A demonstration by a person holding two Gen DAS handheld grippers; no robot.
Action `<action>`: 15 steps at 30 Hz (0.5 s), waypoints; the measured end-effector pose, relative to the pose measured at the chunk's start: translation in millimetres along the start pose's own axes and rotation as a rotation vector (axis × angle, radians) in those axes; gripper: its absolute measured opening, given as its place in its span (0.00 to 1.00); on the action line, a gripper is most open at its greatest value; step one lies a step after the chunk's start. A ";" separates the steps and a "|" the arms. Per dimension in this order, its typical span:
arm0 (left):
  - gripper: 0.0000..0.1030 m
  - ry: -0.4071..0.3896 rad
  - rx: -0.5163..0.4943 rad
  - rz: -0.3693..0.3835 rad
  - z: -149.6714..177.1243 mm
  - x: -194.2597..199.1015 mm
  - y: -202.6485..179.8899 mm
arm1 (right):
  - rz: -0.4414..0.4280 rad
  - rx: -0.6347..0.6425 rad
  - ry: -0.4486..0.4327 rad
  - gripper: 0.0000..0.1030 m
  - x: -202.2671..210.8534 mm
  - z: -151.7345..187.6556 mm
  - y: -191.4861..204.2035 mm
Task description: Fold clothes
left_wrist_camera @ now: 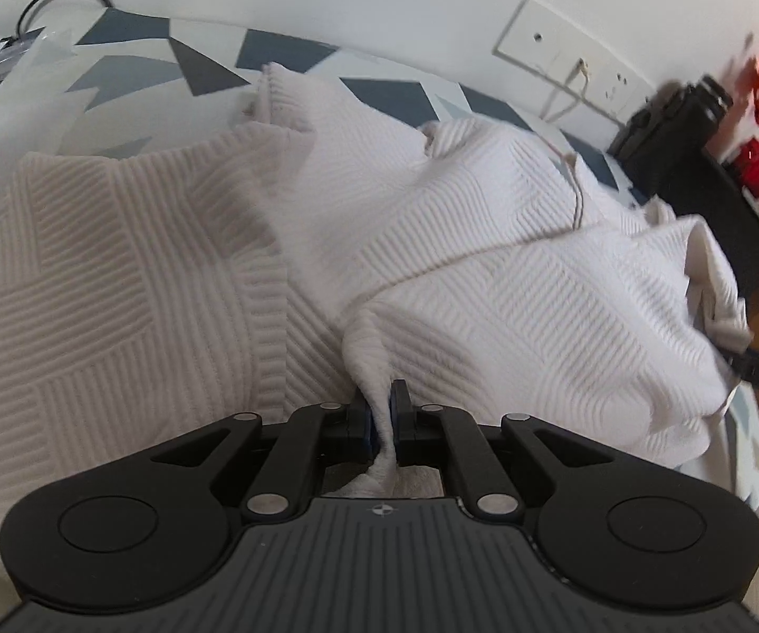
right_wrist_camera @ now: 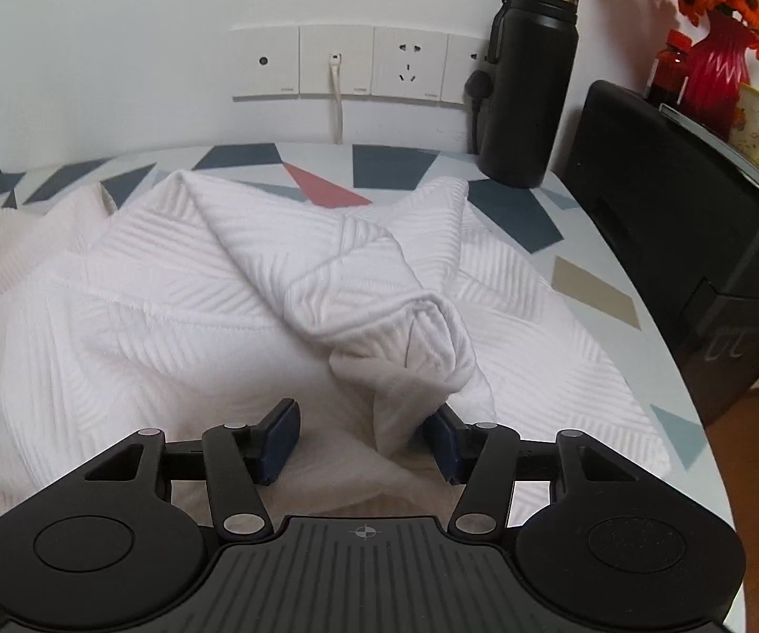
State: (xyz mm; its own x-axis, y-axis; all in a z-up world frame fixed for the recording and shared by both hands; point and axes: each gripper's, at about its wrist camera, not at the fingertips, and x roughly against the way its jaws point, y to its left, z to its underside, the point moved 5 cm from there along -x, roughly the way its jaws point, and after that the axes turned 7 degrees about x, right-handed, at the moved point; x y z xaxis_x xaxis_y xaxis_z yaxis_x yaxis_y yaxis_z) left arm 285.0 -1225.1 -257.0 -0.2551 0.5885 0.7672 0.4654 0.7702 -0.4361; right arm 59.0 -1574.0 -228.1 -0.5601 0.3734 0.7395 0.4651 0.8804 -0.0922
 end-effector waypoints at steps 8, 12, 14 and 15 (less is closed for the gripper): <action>0.48 -0.025 -0.097 0.046 -12.0 19.9 -13.0 | -0.039 -0.127 -0.014 0.69 17.3 2.0 9.4; 0.51 0.016 -0.170 0.041 -4.5 10.0 -21.9 | -0.034 -0.114 -0.005 0.68 17.5 6.1 11.6; 0.49 0.024 -0.186 0.038 -1.3 5.5 -25.2 | -0.027 -0.137 -0.004 0.68 17.9 6.5 7.5; 0.30 0.025 -0.183 0.039 -0.8 4.6 -26.1 | -0.021 -0.146 -0.005 0.68 18.6 6.9 5.0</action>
State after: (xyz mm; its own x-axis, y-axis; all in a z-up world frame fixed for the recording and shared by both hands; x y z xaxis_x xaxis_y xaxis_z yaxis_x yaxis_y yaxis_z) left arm 272.3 -1242.7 -241.7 -0.2137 0.6087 0.7641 0.6217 0.6881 -0.3743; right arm 46.2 -1560.6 -219.4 -0.5736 0.3572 0.7372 0.5482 0.8361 0.0214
